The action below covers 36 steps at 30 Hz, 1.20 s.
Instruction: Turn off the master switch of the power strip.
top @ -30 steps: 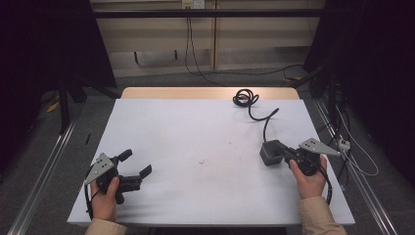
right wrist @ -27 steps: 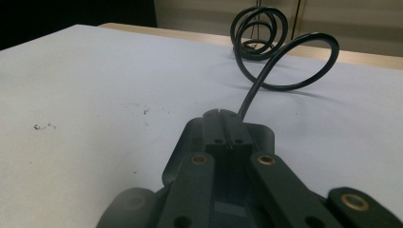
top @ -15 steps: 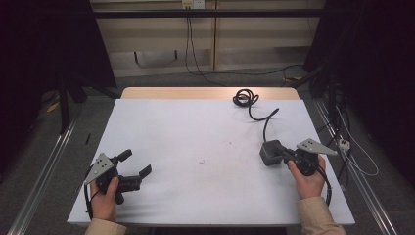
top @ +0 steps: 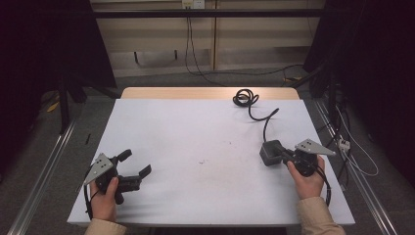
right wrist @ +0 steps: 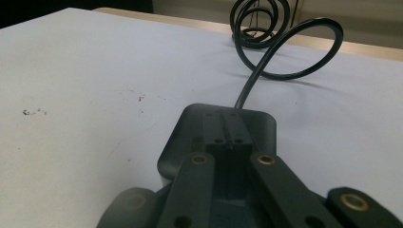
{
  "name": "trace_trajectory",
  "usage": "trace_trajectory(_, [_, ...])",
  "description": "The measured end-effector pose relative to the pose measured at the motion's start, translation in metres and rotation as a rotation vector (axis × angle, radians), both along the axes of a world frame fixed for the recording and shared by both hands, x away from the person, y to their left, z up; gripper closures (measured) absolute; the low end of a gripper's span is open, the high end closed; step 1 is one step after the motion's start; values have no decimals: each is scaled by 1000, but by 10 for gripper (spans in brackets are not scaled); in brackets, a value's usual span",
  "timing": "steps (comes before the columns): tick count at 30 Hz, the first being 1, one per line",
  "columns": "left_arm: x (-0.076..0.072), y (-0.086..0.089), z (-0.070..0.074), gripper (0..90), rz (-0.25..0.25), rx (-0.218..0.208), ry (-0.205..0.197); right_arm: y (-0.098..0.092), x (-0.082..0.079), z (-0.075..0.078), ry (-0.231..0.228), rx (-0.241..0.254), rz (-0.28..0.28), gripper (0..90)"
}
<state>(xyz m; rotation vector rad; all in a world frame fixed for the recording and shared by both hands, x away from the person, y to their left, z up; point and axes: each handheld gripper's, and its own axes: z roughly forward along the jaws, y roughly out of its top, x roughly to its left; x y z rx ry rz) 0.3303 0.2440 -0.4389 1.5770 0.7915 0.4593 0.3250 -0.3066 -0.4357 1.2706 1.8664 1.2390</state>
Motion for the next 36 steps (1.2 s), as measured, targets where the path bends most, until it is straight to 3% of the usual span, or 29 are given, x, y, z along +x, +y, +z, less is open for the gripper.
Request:
trace_trajectory(6, [-1, 0, 0, 22, 3, -2, 1, 3, -1, 0, -15, -45, 1, 900])
trace_trajectory(14, [-1, 0, 0, 22, 2, 0, 1, 1, -1, -1, 4, 7, -13, 900])
trace_trajectory(29, [-2, 0, 0, 22, 2, 1, 0, 4, -1, -1, -7, -17, -9, 900])
trace_trajectory(36, [-2, -1, 0, 21, 2, 1, 1, 4, -1, -1, 0, -2, -18, 900])
